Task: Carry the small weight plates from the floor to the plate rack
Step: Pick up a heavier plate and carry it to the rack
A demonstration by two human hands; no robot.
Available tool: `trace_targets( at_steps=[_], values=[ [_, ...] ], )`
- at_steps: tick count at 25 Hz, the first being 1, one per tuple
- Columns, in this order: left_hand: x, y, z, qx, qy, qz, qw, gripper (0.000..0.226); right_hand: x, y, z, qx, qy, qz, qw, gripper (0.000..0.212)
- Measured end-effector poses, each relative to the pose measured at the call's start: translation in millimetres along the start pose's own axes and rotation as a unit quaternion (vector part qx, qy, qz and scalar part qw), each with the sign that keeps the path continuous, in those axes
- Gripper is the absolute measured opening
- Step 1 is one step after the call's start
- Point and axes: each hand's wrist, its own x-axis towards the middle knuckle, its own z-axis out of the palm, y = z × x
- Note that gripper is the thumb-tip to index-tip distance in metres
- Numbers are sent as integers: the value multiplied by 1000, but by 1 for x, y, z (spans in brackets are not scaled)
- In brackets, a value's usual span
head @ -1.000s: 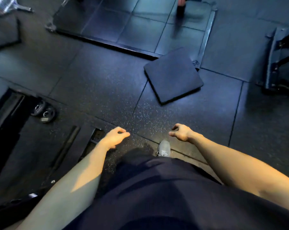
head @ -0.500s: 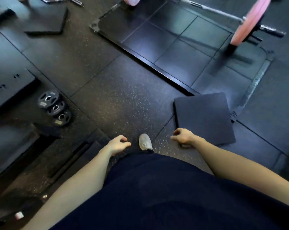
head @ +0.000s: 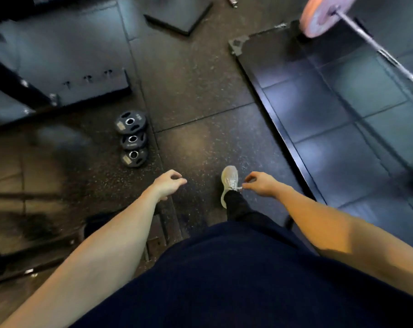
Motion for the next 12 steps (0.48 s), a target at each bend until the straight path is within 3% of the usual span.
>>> trace_targets(
  at_steps=[6,12],
  values=[
    [60,43,-93,-189,81,-87,975,19,131,-140,-117,-112,-76,-102,986,41],
    [106,39,-170,-334,138,-162,918,24,229,-292,-157,-209,-133,-174,953,39]
  ],
)
